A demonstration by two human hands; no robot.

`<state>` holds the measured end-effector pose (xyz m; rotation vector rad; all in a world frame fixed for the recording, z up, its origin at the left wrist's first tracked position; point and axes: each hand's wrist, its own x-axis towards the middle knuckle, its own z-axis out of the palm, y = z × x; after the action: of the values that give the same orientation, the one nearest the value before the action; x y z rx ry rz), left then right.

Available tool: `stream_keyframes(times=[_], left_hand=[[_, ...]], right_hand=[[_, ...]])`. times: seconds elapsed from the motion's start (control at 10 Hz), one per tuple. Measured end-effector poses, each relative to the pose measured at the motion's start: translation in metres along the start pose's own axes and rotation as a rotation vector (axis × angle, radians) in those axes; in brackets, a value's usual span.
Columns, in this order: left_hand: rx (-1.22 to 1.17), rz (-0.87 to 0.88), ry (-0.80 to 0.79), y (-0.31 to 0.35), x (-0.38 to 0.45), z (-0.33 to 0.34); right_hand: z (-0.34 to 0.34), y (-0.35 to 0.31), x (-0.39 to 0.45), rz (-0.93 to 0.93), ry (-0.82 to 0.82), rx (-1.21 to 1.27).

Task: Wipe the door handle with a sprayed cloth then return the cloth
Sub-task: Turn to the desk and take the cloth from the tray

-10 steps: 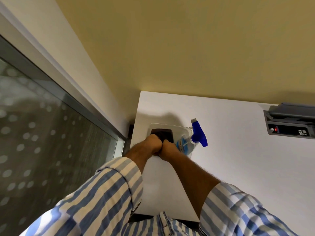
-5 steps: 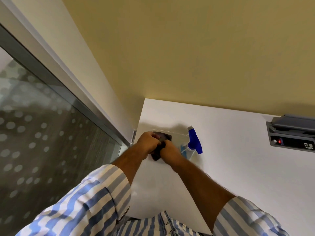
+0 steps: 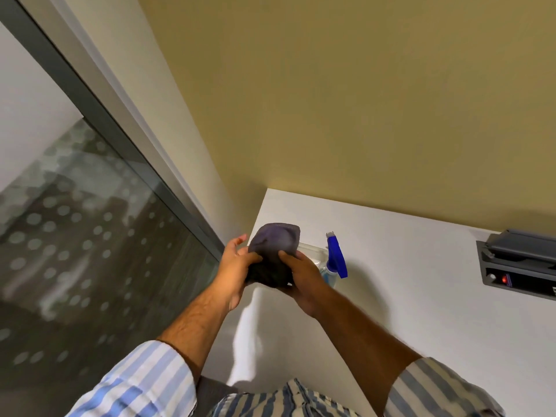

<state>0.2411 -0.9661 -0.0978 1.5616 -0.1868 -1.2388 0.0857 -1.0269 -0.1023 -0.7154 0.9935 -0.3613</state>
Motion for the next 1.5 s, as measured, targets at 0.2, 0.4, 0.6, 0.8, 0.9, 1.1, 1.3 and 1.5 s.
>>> stream_keyframes(times=[0.2, 0.4, 0.6, 0.8, 0.9, 1.1, 1.3, 1.5], left_hand=[[-0.339, -0.063, -0.100, -0.014, -0.023, -0.001], [-0.475, -0.198, -0.168, -0.027, -0.040, -0.002], [-0.584, -0.053, -0.057, -0.042, -0.062, 0.013], [-0.665, 0.006, -0.098, -0.052, -0.080, 0.004], [-0.686, -0.006, -0.082, -0.057, -0.087, 0.000], [-0.612, -0.006, -0.108, -0.060, -0.094, -0.003], [-0.604, -0.045, -0.094, -0.052, -0.085, -0.002], [-0.594, -0.066, -0.149, -0.045, -0.082, -0.013]], right_hand=[[-0.001, -0.010, -0.009, -0.178, -0.056, -0.152], [-0.006, -0.011, -0.024, -0.229, -0.197, -0.267], [-0.012, -0.004, -0.033, -0.412, -0.042, -0.643], [-0.026, 0.011, -0.045, -0.439, 0.135, -0.688], [-0.029, 0.015, -0.050, -0.389, 0.136, -0.637], [-0.029, 0.017, -0.058, -0.335, 0.110, -0.483], [-0.038, 0.032, -0.058, -0.182, 0.178, -0.423], [-0.069, 0.050, -0.057, -0.175, 0.608, -0.213]])
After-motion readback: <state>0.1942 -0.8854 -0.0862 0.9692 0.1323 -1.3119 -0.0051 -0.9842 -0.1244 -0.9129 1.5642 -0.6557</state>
